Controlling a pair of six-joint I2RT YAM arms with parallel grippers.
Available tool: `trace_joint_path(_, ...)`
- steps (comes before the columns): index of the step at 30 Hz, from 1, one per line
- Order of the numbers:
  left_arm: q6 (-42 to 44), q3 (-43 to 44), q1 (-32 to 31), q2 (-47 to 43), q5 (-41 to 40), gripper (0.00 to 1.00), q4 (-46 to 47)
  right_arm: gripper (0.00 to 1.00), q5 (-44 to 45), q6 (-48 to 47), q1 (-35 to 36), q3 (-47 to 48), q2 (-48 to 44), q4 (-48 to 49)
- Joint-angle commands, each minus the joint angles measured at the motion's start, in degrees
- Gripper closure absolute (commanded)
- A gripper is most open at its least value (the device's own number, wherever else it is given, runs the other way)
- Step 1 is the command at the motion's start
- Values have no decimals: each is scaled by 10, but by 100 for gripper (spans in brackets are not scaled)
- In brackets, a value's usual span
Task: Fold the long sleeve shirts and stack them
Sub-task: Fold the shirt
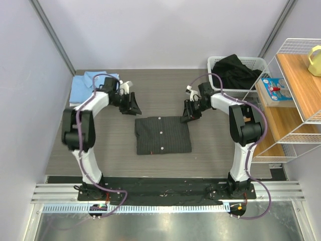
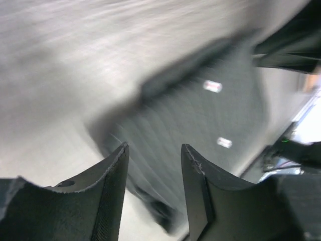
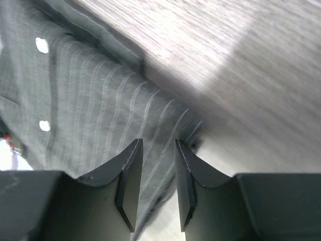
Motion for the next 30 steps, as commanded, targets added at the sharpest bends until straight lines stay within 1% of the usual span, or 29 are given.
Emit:
trace_joint_path(1,-81,-64,-13,-175,52,53,52,62,-38,73,-1,-23,-103,38)
trace_joint_path(2,-95,-77,-21,-186,80,53,49,62,-54,88,1,-33,-129,53)
trace_joint_path(3,-128,-94,-37,-201,90,54,45,62,-60,117,5,-50,-140,60)
trace_joint_path(5,-150,-140,-58,-204,105,56,51,62,-81,142,18,-70,-163,86)
trace_joint_path(6,-160,-155,-72,-203,124,57,67,62,-92,172,23,-93,-166,97)
trace_joint_path(7,-168,-185,-74,-199,127,57,75,62,-100,181,32,-103,-165,105)
trace_joint_path(8,-175,-196,-74,-195,133,58,81,62,-109,188,35,-113,-162,112)
trace_joint_path(9,-172,-204,-72,-187,135,59,81,63,-124,192,38,-131,-146,113)
trace_joint_path(11,-155,-213,-63,-152,131,59,45,63,-130,190,38,-152,-129,116)
trace_joint_path(14,-104,-210,-27,-95,97,59,8,63,-112,162,18,-174,-87,112)
trace_joint_path(16,-79,-198,6,-66,82,60,-4,64,-96,153,-1,-165,-44,109)
trace_joint_path(17,-65,-189,13,-42,75,60,-19,66,-93,144,-19,-158,-33,103)
trace_joint_path(19,-39,-155,36,-34,72,60,-42,68,-82,130,-33,-130,-22,86)
trace_joint_path(20,-11,-145,43,-49,78,60,-60,69,-81,109,-36,-120,-32,57)
trace_joint_path(21,3,-134,49,-69,82,59,-63,69,-82,107,-39,-107,-45,45)
trace_joint_path(22,11,-136,50,-92,89,58,-63,68,-98,107,-38,-106,-87,33)
trace_joint_path(23,17,-139,50,-116,117,57,-61,67,-110,112,-37,-106,-111,32)
trace_joint_path(24,7,-148,45,-174,132,55,-51,66,-122,140,-33,-120,-135,39)
trace_joint_path(25,-7,-170,40,-198,149,54,-43,65,-140,163,-28,-132,-164,50)
trace_joint_path(26,-31,-189,33,-225,172,53,-31,62,-166,190,-19,-150,-213,95)
trace_joint_path(27,-84,-207,8,-265,187,52,6,61,-176,250,1,-192,-239,125)
trace_joint_path(28,-115,-249,-11,-286,193,51,27,59,-182,275,18,-215,-259,183)
trace_joint_path(29,-145,-271,-31,-303,195,49,52,56,-191,300,33,-237,-274,209)
trace_joint_path(30,-211,-292,-75,-316,198,45,90,55,-194,316,51,-271,-288,230)
